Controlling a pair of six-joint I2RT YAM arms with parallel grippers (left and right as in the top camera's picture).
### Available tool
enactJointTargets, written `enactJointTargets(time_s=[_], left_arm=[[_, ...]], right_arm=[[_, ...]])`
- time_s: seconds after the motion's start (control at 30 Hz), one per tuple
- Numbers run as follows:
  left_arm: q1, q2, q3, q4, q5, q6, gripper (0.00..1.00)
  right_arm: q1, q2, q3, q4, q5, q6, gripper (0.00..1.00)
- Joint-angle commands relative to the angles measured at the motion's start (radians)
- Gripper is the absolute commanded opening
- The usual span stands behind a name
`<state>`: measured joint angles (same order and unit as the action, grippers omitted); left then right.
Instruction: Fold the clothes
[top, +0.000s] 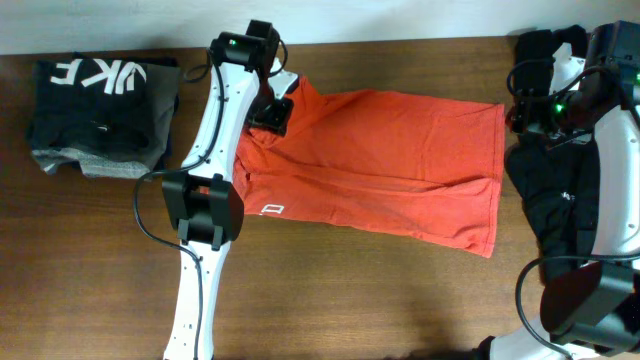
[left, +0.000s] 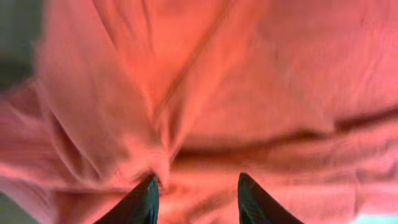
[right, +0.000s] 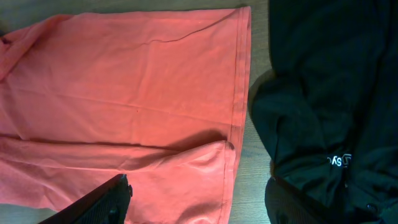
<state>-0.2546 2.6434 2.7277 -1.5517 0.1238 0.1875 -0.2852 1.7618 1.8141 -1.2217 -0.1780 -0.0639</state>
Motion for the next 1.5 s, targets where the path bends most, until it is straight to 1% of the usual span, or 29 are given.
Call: enactJointTargets(time_s=[0.0, 0.1, 0.17, 0.47, 0.6, 0.73, 0.93, 1.03, 1.13, 1.37, 1.43, 1.47], left_arm=[[0.031, -0.001, 0.013, 0.088, 0.010, -0.014, 0.44], [0.049, 0.000, 0.013, 0.188, 0.010, -0.018, 0.48], [0.060, 0.002, 0.013, 0.221, 0.010, -0.018, 0.50], [0.079, 0.042, 0.007, 0.181, 0.012, -0.021, 0.51], [0.079, 0.077, 0.007, 0.218, 0.021, -0.021, 0.52], [0.079, 0.105, 0.007, 0.325, 0.053, -0.021, 0.52], [0.073, 0.141, 0.007, 0.507, 0.079, -0.021, 0.59], [0.067, 0.168, 0.007, 0.573, 0.083, -0.021, 0.60], [0.060, 0.186, 0.007, 0.598, 0.083, -0.021, 0.60], [0.053, 0.229, 0.007, 0.594, 0.083, -0.021, 0.60], [0.054, 0.230, 0.007, 0.594, 0.082, -0.022, 0.59], [0.054, 0.231, 0.007, 0.597, 0.082, -0.022, 0.56]], right_arm=[[0.004, -0.005, 0.013, 0.004, 0.005, -0.008, 0.74], [0.004, -0.005, 0.013, 0.004, 0.005, -0.008, 0.74], [0.004, -0.005, 0.013, 0.003, 0.005, -0.008, 0.74], [0.004, -0.005, 0.008, 0.004, 0.005, -0.008, 0.74], [0.004, -0.005, 0.008, 0.004, 0.005, -0.008, 0.74], [0.004, -0.005, 0.008, 0.003, 0.005, -0.008, 0.74], [0.004, -0.005, 0.008, 0.002, 0.005, -0.008, 0.74], [0.004, -0.005, 0.008, 0.002, 0.005, -0.007, 0.74], [0.004, -0.005, 0.008, 0.002, 0.005, -0.007, 0.74], [0.004, -0.005, 0.008, 0.002, 0.005, -0.008, 0.74], [0.004, -0.005, 0.008, 0.002, 0.005, -0.008, 0.74], [0.004, -0.005, 0.008, 0.002, 0.005, -0.008, 0.74]])
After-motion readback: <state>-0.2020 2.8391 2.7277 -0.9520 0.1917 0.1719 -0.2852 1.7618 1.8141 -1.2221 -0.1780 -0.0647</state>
